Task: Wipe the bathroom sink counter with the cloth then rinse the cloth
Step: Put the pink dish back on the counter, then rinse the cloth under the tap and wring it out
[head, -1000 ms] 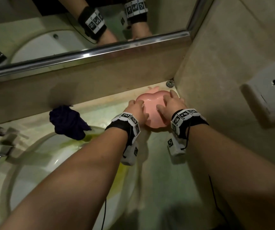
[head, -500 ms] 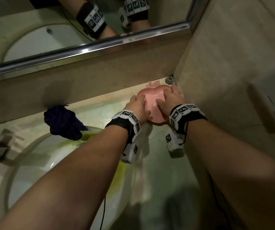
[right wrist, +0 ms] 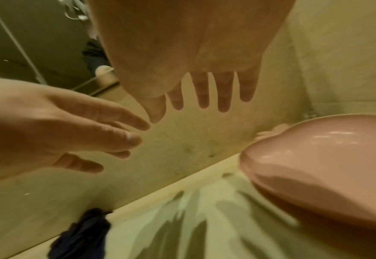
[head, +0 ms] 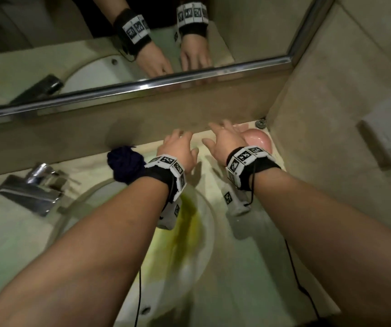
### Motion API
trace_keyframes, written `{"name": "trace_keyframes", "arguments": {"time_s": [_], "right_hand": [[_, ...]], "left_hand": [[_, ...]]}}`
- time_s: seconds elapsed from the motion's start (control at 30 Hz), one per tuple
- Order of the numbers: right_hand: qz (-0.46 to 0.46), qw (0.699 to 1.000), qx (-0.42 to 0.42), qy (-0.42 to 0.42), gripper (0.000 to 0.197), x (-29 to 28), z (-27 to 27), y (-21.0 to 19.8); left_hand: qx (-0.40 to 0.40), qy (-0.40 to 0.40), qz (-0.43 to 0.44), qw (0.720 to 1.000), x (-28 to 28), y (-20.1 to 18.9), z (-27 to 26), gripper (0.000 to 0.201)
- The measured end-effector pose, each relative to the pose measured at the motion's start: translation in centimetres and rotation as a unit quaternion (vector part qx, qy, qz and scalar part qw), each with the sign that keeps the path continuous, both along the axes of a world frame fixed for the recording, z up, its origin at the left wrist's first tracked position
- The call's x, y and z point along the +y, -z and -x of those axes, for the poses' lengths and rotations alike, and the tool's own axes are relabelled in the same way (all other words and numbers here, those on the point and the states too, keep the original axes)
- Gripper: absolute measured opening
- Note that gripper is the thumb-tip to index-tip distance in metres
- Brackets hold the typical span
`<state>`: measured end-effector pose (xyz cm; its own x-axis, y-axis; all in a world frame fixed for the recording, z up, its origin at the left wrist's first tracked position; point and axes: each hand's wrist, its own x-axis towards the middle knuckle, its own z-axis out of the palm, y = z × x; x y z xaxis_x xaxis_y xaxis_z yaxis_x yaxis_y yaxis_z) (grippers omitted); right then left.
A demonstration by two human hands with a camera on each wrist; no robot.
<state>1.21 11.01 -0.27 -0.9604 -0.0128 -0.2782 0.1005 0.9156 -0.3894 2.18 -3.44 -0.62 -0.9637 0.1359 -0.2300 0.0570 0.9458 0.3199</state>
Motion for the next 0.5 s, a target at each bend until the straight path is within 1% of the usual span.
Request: {"name": "trace_keyframes", "arguments": {"time_s": [0.1, 0.2, 0.3, 0.4, 0.5], "right_hand": [[0.010, 0.999, 0.017, -0.036, 0.053, -5.0, -0.9, -1.5], [0.028, 0.996, 0.019, -0.078, 0.052, -11.8, -2.6, -2.6], [0.051, 0.992, 0.029, -0.114, 0.053, -18.1, -4.1, -3.9], [0.059, 0.988, 0.024, -0.139, 0.054, -23.6, -5.1, -4.7], [0.039, 0.988, 0.015, -0.148, 0.056, -26.8, -5.7, -4.0]], "left_hand": [[0.038, -0.035, 0.014, 0.999, -5.2, -2.4, -1.9, 0.050], [0.079, -0.088, 0.023, 0.993, -11.9, -4.9, -4.6, 0.049], [0.100, -0.144, 0.036, 0.984, -18.2, -6.7, -7.2, 0.049], [0.103, -0.211, 0.048, 0.971, -24.2, -7.7, -10.2, 0.049], [0.100, -0.272, 0.032, 0.957, -28.9, -7.2, -13.1, 0.047]]}}
